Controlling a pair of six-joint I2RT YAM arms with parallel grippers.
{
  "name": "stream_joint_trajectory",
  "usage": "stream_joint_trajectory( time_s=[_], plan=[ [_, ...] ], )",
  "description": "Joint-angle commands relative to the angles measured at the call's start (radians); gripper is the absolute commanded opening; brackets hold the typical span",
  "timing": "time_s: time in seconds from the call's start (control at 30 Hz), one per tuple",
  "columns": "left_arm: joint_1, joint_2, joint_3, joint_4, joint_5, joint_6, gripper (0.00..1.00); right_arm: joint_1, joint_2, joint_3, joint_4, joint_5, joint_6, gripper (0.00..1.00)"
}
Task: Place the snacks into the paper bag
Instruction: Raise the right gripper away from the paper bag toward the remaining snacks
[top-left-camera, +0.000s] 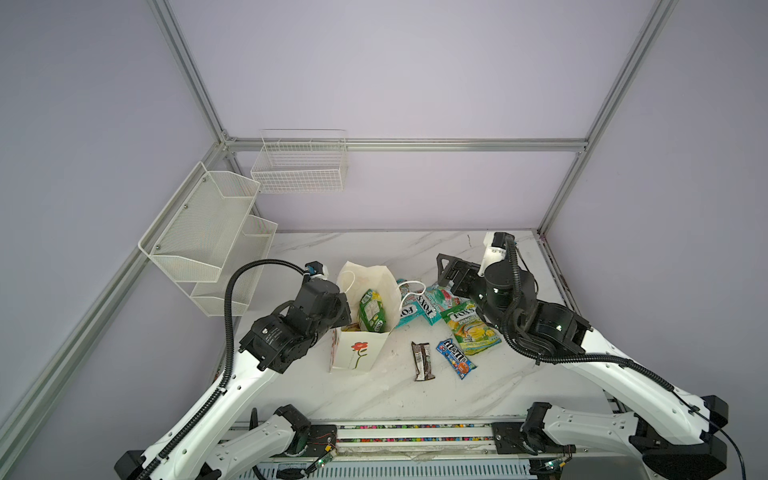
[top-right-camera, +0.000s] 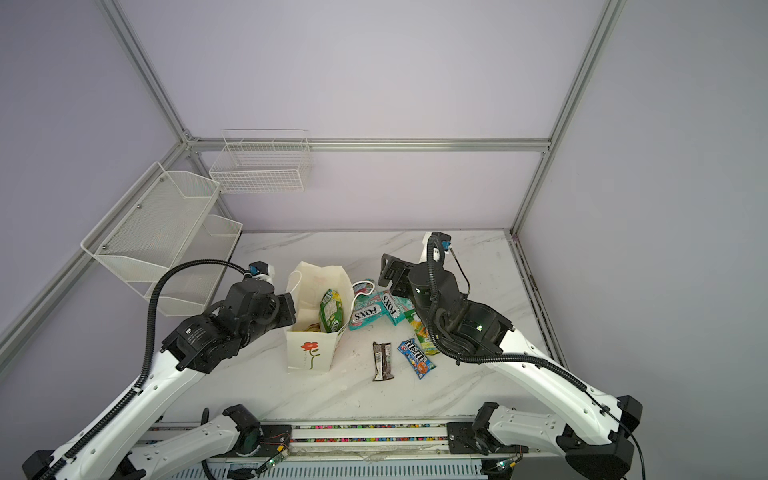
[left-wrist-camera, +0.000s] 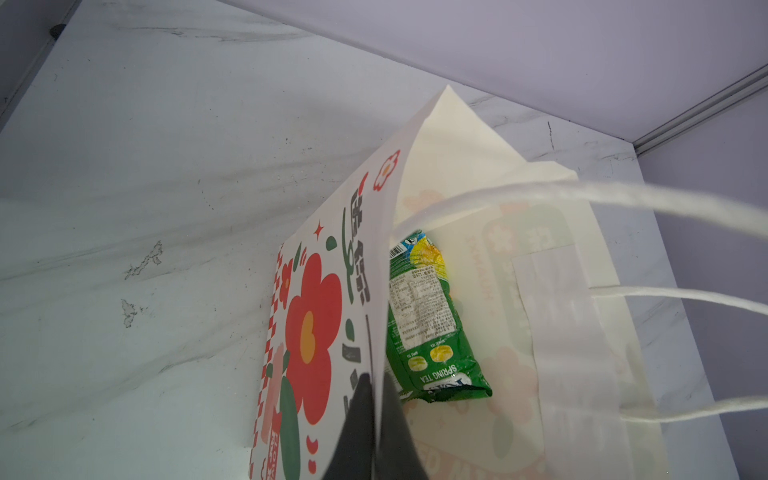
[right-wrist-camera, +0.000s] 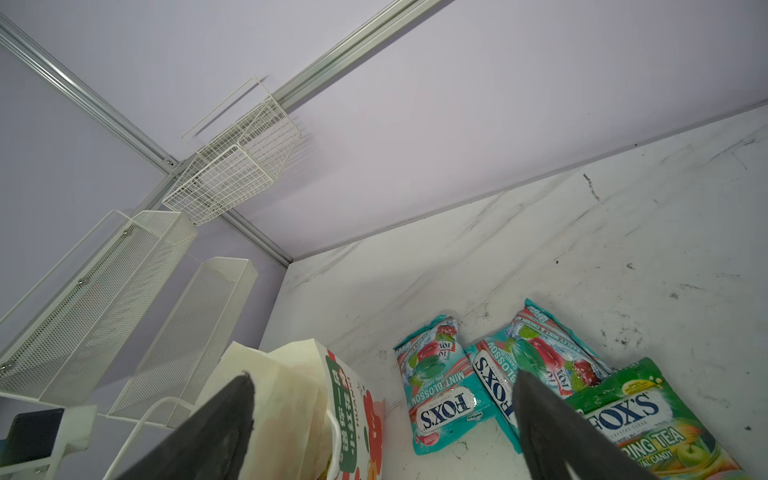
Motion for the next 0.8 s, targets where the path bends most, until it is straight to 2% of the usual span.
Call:
stream_joint_trajectory(
  time_s=[0.0,0.2,0.53,0.77],
  plan=[
    [0.000,-0.026,0.006,0.026,-0.030,0.018,0.00,-0.029,-0.022,-0.022,-0.048,-0.027,0.010,0.97],
    [0.000,-0.037,0.002,0.017,-0.035,0.018,0.00,-0.081,-0.029,-0.049,-0.088,-0.056,0.005,0.97],
    [0.000,-0.043,0.015,0.014,-0.024,0.024,0.00,-0.176,-0.025,-0.174,-0.088,-0.172,0.005,0.97],
    [0.000,-0.046,0.012,0.014,-0.014,0.023,0.00,-0.198,-0.009,-0.227,-0.091,-0.242,-0.013,0.97]
  ],
)
